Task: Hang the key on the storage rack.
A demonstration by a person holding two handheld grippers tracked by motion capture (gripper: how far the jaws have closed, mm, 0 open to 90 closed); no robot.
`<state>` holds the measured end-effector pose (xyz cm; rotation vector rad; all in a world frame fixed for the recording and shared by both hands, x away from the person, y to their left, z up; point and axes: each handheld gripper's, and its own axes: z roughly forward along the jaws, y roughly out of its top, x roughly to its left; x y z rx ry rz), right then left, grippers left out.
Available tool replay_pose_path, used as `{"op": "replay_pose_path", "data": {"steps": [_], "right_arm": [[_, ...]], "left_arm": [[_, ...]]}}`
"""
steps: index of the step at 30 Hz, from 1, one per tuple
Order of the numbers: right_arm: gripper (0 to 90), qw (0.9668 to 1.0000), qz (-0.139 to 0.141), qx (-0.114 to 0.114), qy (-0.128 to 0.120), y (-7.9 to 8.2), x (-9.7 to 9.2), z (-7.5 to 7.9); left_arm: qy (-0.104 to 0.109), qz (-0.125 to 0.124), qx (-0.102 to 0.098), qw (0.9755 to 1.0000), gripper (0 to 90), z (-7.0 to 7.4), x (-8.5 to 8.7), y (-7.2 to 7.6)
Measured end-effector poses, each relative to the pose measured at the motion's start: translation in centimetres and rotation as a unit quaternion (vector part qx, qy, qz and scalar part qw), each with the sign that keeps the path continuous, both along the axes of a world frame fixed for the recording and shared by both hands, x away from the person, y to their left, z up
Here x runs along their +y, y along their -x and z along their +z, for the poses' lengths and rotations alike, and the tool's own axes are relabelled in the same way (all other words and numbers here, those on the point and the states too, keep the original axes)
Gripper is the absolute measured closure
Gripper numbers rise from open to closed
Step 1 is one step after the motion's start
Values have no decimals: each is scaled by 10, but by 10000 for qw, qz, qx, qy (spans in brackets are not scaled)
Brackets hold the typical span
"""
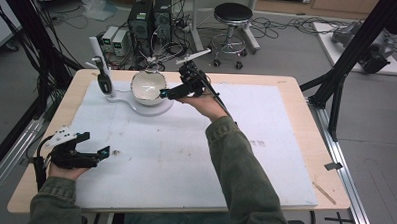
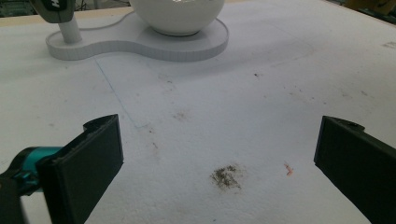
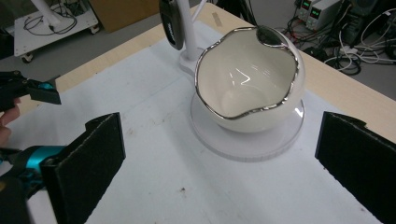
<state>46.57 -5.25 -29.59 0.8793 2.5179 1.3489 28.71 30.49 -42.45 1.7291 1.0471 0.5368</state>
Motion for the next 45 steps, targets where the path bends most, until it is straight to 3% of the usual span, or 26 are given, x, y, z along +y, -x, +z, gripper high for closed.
{"op": "replay_pose_path", "data": {"steps": [3,9,18,24,27,35,45], "right_arm": [[5,9999,-14,43,-99,4,-14,-3],[5,9998,-9,196,-37,15,-38,-11],[5,9997,-62,214,21,29,-71,-23],[5,9995,-192,219,122,40,-94,-32],[5,9994,-275,201,51,44,-107,-36],[5,9986,-409,335,87,55,-133,-51],[5,9974,-626,290,217,85,-168,-75]], "left_arm": [[-21,-2,9,10000,17,0,0,0],[-57,-31,42,10000,18,0,-2,0],[-89,-20,14,10000,17,0,-2,1],[-122,-31,22,9999,17,0,-2,1],[-104,-14,18,9999,17,0,-2,1],[-136,-21,19,9999,18,0,-3,1],[-143,-17,13,9999,18,0,-3,1]]}}
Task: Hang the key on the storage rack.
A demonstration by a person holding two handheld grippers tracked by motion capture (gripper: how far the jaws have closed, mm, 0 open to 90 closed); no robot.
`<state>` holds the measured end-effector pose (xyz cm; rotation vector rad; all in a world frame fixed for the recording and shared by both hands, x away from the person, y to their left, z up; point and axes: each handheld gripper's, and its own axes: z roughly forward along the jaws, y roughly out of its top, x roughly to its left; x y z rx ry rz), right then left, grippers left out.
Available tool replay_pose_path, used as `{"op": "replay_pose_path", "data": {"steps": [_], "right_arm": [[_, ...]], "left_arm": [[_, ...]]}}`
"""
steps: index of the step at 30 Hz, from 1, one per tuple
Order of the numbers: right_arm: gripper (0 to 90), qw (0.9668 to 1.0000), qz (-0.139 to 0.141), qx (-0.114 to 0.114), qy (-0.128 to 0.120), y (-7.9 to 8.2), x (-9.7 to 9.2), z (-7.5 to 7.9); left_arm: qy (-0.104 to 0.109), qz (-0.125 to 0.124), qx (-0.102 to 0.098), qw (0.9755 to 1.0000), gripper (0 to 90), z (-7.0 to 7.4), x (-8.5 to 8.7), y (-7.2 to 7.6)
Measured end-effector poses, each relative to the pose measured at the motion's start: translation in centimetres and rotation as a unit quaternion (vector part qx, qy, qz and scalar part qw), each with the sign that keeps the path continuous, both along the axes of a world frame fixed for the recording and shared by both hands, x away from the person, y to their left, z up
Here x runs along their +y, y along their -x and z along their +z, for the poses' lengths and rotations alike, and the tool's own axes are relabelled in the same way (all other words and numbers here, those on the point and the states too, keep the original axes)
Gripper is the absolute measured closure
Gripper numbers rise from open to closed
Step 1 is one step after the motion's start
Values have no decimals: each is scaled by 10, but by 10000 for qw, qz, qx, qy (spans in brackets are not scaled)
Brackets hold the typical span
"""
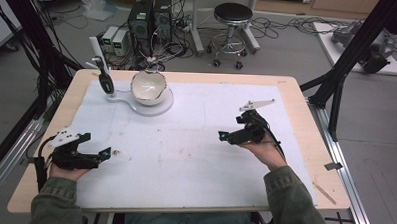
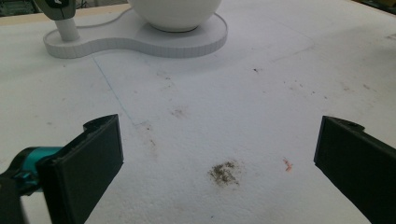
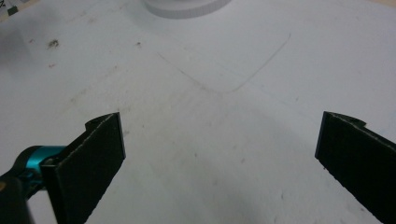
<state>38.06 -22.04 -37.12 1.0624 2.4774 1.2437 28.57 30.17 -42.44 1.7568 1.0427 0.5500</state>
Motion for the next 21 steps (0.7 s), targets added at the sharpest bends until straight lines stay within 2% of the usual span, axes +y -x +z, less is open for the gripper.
{"op": "replay_pose_path", "data": {"steps": [10,15,19,21], "right_arm": [[5,9992,-378,-120,58,35,-41,-24],[5,9982,-567,-206,-45,51,-57,-35],[5,9966,-740,-266,-228,60,-69,-44],[5,9951,-814,-430,-370,64,-74,-48]], "left_arm": [[-19,8,10,10000,18,0,-1,0],[-36,-4,22,10000,17,0,-1,0],[-45,10,32,10000,18,-1,-2,0],[-48,9,42,10000,17,-1,-2,0]]}}
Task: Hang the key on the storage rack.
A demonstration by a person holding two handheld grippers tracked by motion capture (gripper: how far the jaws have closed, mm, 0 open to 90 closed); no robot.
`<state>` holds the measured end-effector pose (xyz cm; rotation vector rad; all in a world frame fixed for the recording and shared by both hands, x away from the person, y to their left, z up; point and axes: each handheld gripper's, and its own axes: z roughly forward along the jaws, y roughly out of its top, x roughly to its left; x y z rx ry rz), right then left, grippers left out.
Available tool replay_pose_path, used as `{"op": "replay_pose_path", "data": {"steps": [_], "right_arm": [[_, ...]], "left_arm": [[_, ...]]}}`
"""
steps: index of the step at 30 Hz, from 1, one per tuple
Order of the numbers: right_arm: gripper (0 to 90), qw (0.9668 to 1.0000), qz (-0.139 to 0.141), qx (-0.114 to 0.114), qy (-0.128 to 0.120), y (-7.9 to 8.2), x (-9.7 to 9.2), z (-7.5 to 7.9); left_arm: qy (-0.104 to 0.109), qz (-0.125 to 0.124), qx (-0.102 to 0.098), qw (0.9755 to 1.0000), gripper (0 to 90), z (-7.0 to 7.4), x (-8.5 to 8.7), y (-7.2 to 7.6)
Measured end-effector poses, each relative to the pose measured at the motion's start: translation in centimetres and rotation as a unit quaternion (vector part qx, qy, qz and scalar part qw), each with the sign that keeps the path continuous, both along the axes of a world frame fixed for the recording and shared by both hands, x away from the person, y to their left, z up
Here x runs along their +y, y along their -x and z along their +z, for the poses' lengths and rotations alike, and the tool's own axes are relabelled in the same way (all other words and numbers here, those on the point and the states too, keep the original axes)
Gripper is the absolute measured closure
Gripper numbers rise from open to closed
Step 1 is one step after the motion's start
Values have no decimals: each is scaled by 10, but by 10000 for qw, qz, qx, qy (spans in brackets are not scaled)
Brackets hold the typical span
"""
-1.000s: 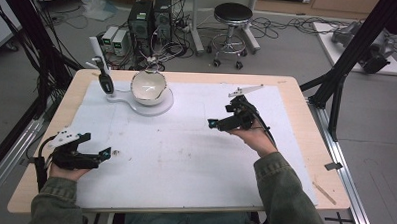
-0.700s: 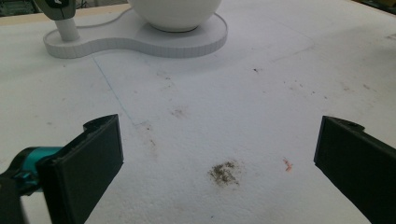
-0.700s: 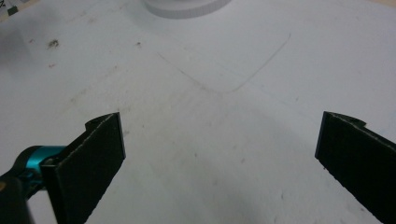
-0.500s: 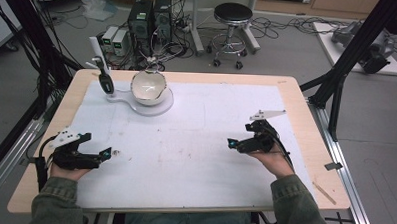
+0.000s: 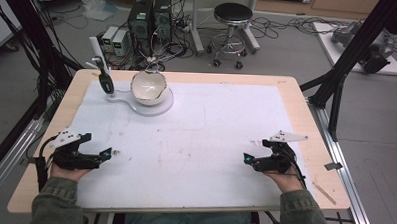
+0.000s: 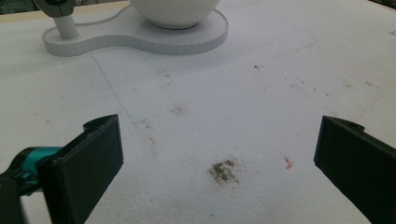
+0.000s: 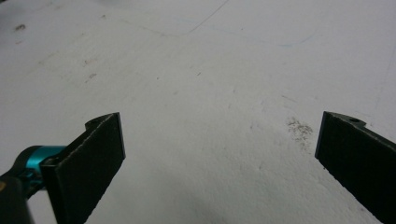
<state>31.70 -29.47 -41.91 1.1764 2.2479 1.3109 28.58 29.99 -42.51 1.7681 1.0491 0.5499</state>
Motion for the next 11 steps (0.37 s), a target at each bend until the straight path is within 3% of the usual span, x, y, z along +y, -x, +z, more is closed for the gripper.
{"op": "replay_pose_path", "data": {"steps": [9,11], "right_arm": [[5,9985,-327,-333,-274,10,-15,-10],[5,9988,-301,-338,-205,10,-15,-12]], "left_arm": [[-87,-80,65,9999,18,-2,-2,-3],[-102,-112,79,9999,18,-3,-4,-3]]}}
